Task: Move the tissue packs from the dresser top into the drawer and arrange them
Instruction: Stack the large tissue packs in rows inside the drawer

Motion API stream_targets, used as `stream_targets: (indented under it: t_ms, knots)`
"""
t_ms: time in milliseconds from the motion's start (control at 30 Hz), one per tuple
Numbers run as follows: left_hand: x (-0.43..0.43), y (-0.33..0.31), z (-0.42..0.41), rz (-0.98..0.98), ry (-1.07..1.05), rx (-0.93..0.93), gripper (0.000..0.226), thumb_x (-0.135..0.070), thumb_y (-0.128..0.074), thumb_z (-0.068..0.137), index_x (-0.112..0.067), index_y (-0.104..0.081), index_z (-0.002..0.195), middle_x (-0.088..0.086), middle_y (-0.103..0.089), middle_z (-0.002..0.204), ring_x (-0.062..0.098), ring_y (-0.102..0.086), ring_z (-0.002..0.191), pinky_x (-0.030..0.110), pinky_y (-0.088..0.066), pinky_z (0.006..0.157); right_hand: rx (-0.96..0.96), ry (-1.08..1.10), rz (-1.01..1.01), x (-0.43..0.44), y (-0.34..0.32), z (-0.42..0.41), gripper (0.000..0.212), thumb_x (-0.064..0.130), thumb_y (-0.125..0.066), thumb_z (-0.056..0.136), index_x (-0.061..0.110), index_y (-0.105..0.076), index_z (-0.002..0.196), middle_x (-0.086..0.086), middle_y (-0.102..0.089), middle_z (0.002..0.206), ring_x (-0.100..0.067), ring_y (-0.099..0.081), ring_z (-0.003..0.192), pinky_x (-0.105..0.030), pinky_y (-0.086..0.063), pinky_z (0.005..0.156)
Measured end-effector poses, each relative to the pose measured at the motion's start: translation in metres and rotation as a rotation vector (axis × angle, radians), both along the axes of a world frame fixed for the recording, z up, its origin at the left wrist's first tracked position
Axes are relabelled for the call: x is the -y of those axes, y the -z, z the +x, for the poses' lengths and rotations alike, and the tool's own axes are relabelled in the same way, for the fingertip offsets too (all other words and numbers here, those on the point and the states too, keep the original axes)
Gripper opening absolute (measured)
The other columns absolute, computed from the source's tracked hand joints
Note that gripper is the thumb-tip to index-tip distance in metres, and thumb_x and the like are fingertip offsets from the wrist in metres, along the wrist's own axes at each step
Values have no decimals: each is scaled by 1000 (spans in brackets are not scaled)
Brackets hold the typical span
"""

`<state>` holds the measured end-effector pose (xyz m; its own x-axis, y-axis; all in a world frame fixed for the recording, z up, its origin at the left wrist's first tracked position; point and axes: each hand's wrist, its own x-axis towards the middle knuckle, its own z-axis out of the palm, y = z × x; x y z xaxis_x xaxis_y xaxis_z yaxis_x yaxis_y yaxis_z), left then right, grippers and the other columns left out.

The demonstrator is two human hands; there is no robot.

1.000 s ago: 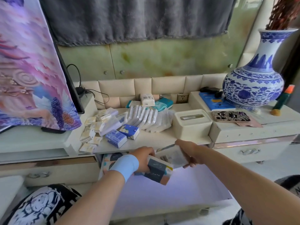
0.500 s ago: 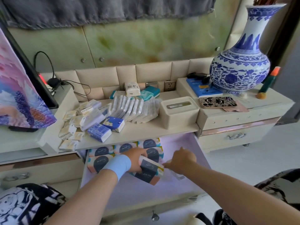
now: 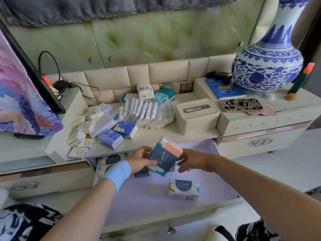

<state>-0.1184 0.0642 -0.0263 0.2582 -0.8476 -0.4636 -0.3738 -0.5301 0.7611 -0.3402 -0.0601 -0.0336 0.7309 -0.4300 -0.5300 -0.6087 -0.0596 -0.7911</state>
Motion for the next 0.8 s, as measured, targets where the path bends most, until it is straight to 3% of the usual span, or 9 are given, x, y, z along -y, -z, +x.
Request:
stream_targets:
  t_ms: [100,200,300,467,600,800]
  knots:
    - [11,8,-19,-11,112,112,56,-28,-81,73,-25,-53,122,-5,-70,111,14,-66,101,36,-52,94,102,170,-65,-1,0,-1,50,11,-77,81,29,-52,120,2,-65,116,-19,-62,108,-38,-58,81]
    - [20,14,-39,-6,339,311,60,-26,-78,73,-25,-53,128,-2,-66,121,19,-61,112,36,-48,100,61,177,-319,4,3,-12,58,19,-83,69,28,-53,118,5,-65,108,-17,-65,96,-36,-60,79]
    - [29,22,-56,104,521,449,68,-31,-79,77,-23,-45,135,-3,-58,135,22,-56,119,36,-44,104,-59,164,-531,9,-3,-31,53,28,-80,68,32,-53,113,9,-60,102,-16,-60,90,-22,-49,69]
    - [31,36,-87,288,626,535,74,-43,-76,79,-28,-42,142,-7,-45,147,21,-51,127,31,-43,101,-222,59,-771,18,1,-56,63,46,-78,60,34,-57,119,4,-59,113,-19,-53,102,-31,-50,83]
    - [38,43,-99,328,785,623,74,-39,-79,77,-29,-42,140,-5,-47,143,23,-54,121,33,-46,95,-405,-101,-894,25,13,-68,61,56,-70,72,35,-54,126,1,-51,121,-21,-43,117,-36,-43,96]
    - [49,54,-109,183,765,663,43,-24,-71,87,-21,-57,127,0,-56,129,23,-57,114,25,-39,78,-497,-76,-847,28,41,-72,54,41,-72,81,30,-53,129,-4,-47,123,-21,-48,113,-34,-51,89]
